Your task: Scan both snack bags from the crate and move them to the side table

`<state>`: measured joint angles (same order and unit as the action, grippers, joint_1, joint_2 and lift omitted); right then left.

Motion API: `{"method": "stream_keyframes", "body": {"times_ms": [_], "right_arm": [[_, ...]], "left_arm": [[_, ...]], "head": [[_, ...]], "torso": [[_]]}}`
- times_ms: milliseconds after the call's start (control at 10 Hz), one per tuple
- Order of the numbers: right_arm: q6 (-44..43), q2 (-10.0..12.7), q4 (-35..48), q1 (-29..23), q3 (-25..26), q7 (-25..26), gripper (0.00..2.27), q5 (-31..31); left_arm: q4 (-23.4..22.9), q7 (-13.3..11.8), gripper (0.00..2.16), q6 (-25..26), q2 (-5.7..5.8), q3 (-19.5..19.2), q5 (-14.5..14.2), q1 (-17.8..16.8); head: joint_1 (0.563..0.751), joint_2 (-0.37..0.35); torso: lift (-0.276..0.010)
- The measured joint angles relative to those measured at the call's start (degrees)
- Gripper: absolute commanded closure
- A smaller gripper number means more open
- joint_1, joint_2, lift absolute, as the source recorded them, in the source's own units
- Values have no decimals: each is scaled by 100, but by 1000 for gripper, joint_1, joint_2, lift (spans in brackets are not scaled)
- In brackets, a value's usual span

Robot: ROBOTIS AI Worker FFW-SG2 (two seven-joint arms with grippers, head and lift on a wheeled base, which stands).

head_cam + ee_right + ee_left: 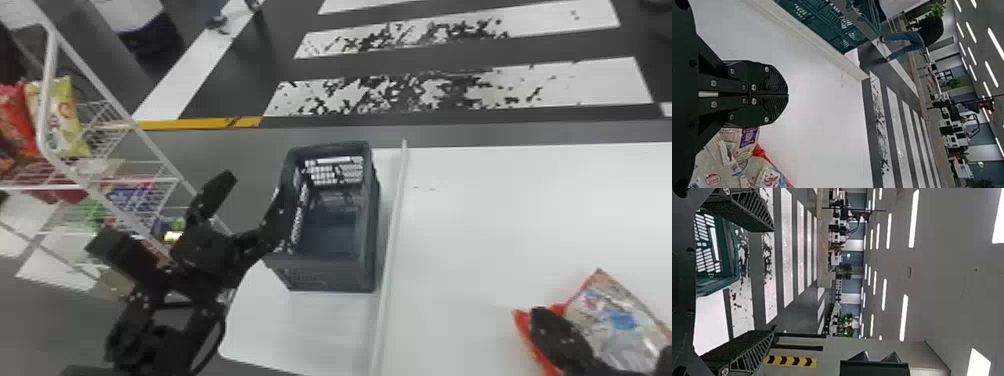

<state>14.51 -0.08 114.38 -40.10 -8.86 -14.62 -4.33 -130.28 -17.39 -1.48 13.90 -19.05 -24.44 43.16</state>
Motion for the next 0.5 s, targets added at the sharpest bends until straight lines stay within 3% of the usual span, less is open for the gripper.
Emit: {"method": "stream_keyframes", "body": {"times_ms": [500], "right_arm": [[-295, -139, -965, 298, -175, 121, 2246, 37]], "left_arm": [[109, -55, 66, -119, -8, 98, 43, -27]], "head": [[695, 350]], "torso": [[-29]]}}
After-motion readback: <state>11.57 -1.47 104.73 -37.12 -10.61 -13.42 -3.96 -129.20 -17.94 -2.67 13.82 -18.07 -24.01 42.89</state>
